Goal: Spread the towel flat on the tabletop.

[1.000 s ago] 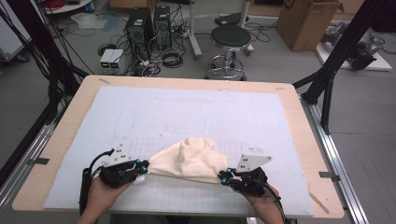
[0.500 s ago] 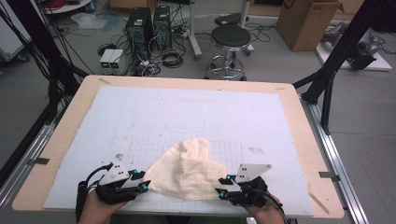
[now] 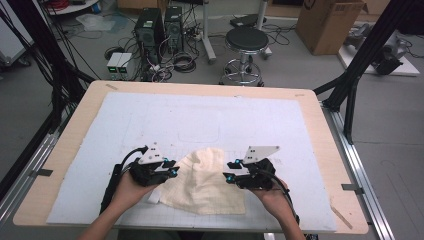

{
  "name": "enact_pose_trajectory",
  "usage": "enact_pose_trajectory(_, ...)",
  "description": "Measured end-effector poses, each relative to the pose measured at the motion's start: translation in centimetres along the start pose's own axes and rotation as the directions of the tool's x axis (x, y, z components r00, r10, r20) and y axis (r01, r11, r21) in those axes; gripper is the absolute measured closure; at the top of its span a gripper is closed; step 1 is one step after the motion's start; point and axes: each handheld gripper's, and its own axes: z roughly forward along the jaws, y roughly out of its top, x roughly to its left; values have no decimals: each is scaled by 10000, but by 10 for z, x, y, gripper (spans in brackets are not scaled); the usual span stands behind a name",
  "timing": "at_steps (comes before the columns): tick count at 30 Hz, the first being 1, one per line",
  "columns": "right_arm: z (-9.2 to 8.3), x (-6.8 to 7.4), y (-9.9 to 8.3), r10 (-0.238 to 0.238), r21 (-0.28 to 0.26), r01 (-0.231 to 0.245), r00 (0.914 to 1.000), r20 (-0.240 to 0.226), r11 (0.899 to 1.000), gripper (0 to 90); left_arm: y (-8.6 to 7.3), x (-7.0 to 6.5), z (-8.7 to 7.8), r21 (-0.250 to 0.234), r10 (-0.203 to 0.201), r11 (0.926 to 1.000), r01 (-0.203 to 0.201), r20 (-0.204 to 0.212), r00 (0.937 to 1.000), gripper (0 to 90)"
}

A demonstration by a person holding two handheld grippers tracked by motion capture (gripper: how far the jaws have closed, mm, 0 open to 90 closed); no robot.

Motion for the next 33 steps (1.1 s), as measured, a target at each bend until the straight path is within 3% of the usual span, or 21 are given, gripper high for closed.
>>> enact_pose_trajectory(3,12,-7,-3,272,505,-252,9988,-401,9984,592,0,4,12,275,-18,9996,13,194,9998,750)
enact_pose_trajectory(7,21,-11,-5,197,915,-149,9985,-519,9957,616,-4,7,23,793,-161,9968,130,384,9991,750)
enact_pose_trajectory(9,25,-13,-7,314,1132,-235,9971,-688,9933,677,-6,7,26,1097,-110,9939,85,226,9997,772)
enact_pose_trajectory(13,31,-17,-10,601,1530,-448,9934,-974,9872,839,-7,5,25,1129,-77,9936,72,49,10000,839)
enact_pose_trajectory(15,29,-17,-11,747,1622,-558,9908,-1126,9852,870,-9,3,23,1142,20,9935,-10,-83,10000,856)
enact_pose_trajectory(28,-9,-7,-17,653,941,-581,9950,-756,9939,873,-36,-4,-6,716,-348,9967,371,-327,9989,873)
enact_pose_trajectory(33,-19,-2,-28,729,773,-678,9952,-653,9947,870,-41,-6,-13,723,-547,9958,558,-173,9984,868)
